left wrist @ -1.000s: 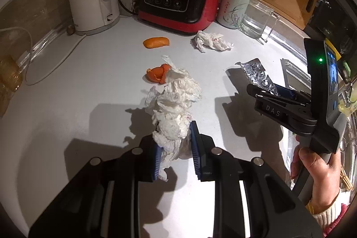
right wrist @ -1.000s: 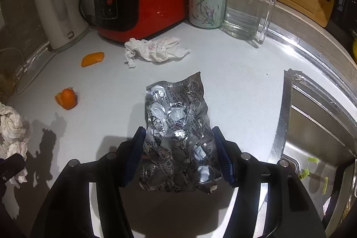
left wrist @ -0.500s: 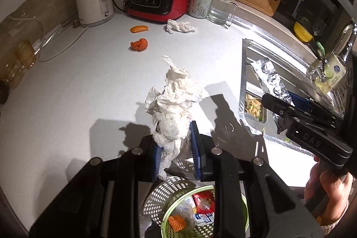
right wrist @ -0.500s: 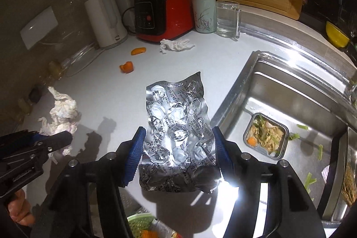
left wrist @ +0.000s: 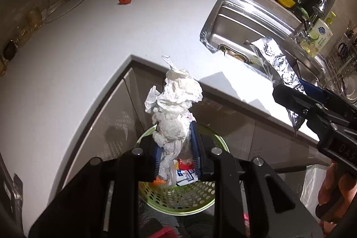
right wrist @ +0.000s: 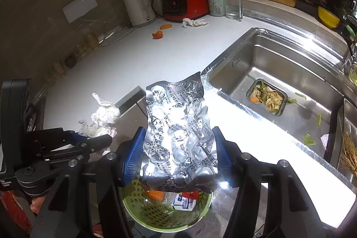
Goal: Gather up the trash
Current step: 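Carry the tissue and blister pack over the basket and open both grippers, then move both open grippers back over the counter toward the orange peels, then grasp the round orange peel piece with the right gripper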
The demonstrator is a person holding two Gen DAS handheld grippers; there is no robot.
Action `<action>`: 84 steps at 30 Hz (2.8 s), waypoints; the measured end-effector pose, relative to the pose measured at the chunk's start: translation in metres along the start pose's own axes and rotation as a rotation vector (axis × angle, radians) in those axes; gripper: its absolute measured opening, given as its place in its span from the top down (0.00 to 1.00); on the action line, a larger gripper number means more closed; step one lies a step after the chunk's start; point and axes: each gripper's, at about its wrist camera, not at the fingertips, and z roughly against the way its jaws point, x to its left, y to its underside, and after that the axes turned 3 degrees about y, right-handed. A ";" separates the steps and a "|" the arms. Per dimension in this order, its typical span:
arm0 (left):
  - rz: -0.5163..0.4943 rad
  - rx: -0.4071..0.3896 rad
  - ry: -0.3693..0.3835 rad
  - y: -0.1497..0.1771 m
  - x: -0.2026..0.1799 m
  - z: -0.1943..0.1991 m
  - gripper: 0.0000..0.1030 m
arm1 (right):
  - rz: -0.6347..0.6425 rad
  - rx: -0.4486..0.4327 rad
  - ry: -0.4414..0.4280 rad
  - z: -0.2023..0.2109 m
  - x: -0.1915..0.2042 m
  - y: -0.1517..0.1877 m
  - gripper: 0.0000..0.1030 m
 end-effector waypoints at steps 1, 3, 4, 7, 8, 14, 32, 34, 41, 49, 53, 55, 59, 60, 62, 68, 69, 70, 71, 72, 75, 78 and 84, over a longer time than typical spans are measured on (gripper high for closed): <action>0.005 0.007 -0.003 0.007 -0.003 -0.001 0.77 | 0.004 0.006 -0.003 0.002 -0.001 0.005 0.41; 0.011 0.017 -0.013 0.018 -0.009 -0.004 0.77 | 0.010 0.013 -0.009 0.008 -0.003 0.016 0.41; 0.011 0.019 -0.017 0.024 -0.011 -0.003 0.77 | 0.014 0.015 -0.012 0.010 -0.005 0.020 0.41; 0.018 0.028 -0.024 0.032 -0.018 -0.004 0.77 | 0.022 0.015 -0.017 0.017 -0.008 0.028 0.41; 0.021 0.029 -0.023 0.034 -0.020 -0.004 0.77 | 0.024 0.013 -0.018 0.018 -0.010 0.029 0.41; 0.043 0.055 -0.029 0.042 -0.027 -0.009 0.50 | 0.036 0.009 -0.031 0.023 -0.014 0.034 0.40; 0.110 -0.042 -0.116 0.032 -0.005 0.024 0.13 | 0.078 0.064 -0.068 0.005 -0.008 0.042 0.40; 0.117 -0.049 -0.125 0.031 0.000 0.027 0.13 | 0.086 0.077 -0.075 0.000 -0.005 0.042 0.39; 0.155 -0.059 -0.144 0.030 0.015 0.033 0.13 | 0.070 0.104 -0.080 -0.010 -0.002 0.040 0.20; 0.170 -0.063 -0.151 0.023 0.026 0.040 0.12 | 0.053 0.100 -0.079 -0.012 -0.004 0.026 0.15; 0.167 -0.073 -0.153 0.009 0.036 0.042 0.08 | 0.063 0.082 -0.070 -0.013 0.002 0.011 0.11; 0.167 -0.081 -0.150 -0.001 0.044 0.043 0.08 | 0.074 0.069 -0.063 -0.014 0.007 0.000 0.09; 0.167 -0.091 -0.149 -0.027 0.064 0.041 0.08 | 0.101 0.045 -0.057 -0.022 0.019 -0.026 0.06; 0.167 -0.093 -0.149 -0.034 0.070 0.039 0.08 | 0.108 0.040 -0.056 -0.026 0.023 -0.035 0.05; 0.168 -0.097 -0.152 -0.048 0.084 0.037 0.08 | 0.124 0.032 -0.053 -0.037 0.032 -0.051 0.03; 0.178 -0.121 -0.171 -0.099 0.132 0.021 0.08 | 0.171 0.012 -0.044 -0.086 0.059 -0.110 0.03; 0.182 -0.126 -0.178 -0.109 0.141 0.017 0.08 | 0.177 0.008 -0.041 -0.097 0.063 -0.122 0.03; 0.186 -0.128 -0.185 -0.118 0.150 0.013 0.08 | 0.181 0.003 -0.041 -0.107 0.068 -0.133 0.03; 0.190 -0.133 -0.187 -0.128 0.159 0.009 0.08 | 0.184 -0.002 -0.044 -0.118 0.072 -0.144 0.03; 0.193 -0.137 -0.189 -0.137 0.169 0.004 0.08 | 0.188 -0.005 -0.044 -0.131 0.076 -0.155 0.03; 0.201 -0.150 -0.198 -0.160 0.193 -0.008 0.08 | 0.205 -0.010 -0.043 -0.171 0.088 -0.187 0.03; 0.219 -0.157 -0.191 -0.179 0.217 -0.022 0.08 | 0.233 -0.009 -0.033 -0.215 0.099 -0.216 0.03; 0.257 -0.137 -0.183 -0.206 0.252 -0.053 0.08 | 0.239 0.009 -0.003 -0.297 0.108 -0.260 0.03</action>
